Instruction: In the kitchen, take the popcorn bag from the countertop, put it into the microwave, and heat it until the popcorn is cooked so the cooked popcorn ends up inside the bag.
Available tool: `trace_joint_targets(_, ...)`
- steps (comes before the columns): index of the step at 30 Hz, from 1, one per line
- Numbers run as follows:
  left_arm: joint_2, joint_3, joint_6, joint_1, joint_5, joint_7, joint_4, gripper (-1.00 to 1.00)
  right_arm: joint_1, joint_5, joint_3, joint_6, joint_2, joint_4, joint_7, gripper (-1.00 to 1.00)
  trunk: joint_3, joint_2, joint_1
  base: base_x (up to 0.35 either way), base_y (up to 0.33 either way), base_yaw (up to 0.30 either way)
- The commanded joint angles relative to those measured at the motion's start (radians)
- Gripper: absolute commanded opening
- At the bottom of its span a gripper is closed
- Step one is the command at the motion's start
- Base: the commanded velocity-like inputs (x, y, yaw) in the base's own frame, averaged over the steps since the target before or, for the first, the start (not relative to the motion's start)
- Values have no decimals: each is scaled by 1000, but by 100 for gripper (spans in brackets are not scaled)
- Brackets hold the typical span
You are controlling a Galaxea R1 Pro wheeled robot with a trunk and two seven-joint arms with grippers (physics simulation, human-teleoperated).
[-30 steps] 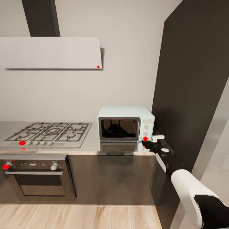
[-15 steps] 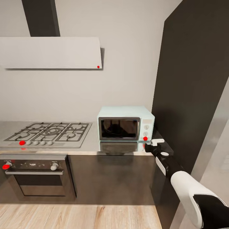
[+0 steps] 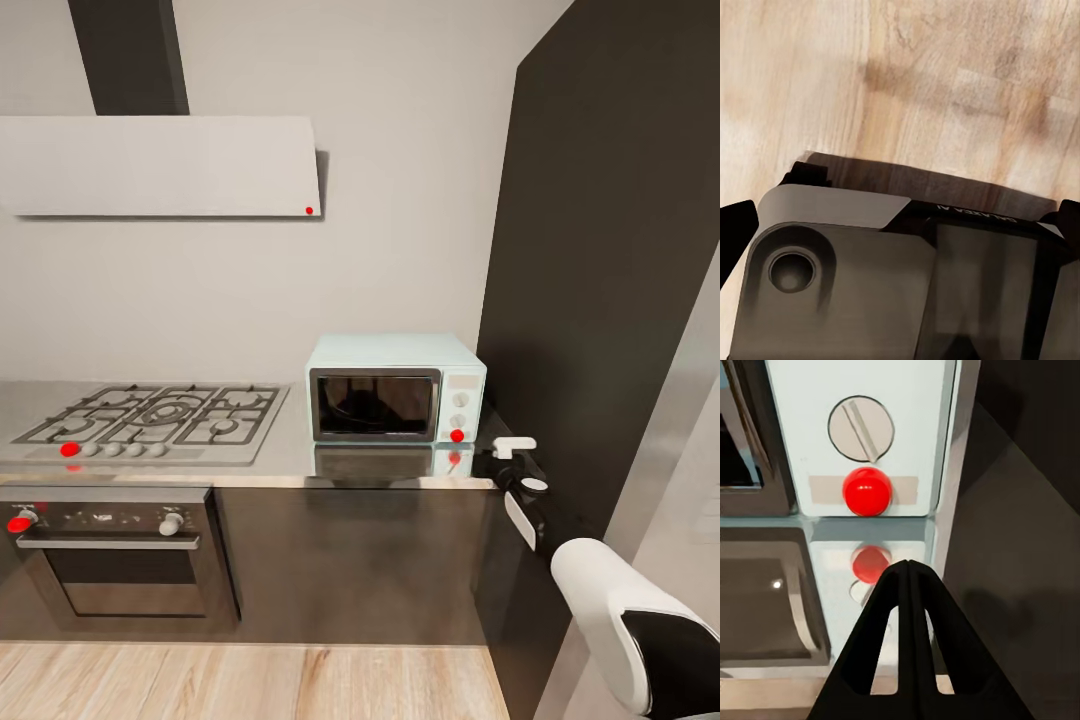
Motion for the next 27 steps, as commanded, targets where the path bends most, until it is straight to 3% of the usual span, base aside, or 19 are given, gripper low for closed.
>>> trace_joint_targets(1,0,-8,-1,-1,11,-3,1,100,-1,5,-7,-2,0,0,6,-100,-1,-1,0,0,0,0)
trace_joint_targets(5,-1,-8,-1,-1,11,-3,1,100,-1,10,-4,-6,2,-1,21,-100,-1,-1,0,0,0,0)
trace_joint_targets(9,0,-8,-1,-1,11,-3,1,100,-1,5,-4,-66,0,0,29,-100,-1,-1,0,0,0,0)
trace_joint_targets(16,0,-8,-1,-1,10,-4,1,100,-1,2,-5,-76,0,0,32,-100,-1,-1,0,12,0,0)
trace_joint_targets(27,0,-9,0,-1,10,-5,1,100,-1,5,-4,-75,7,16,32,-100,-1,-1,0,238,0,0)
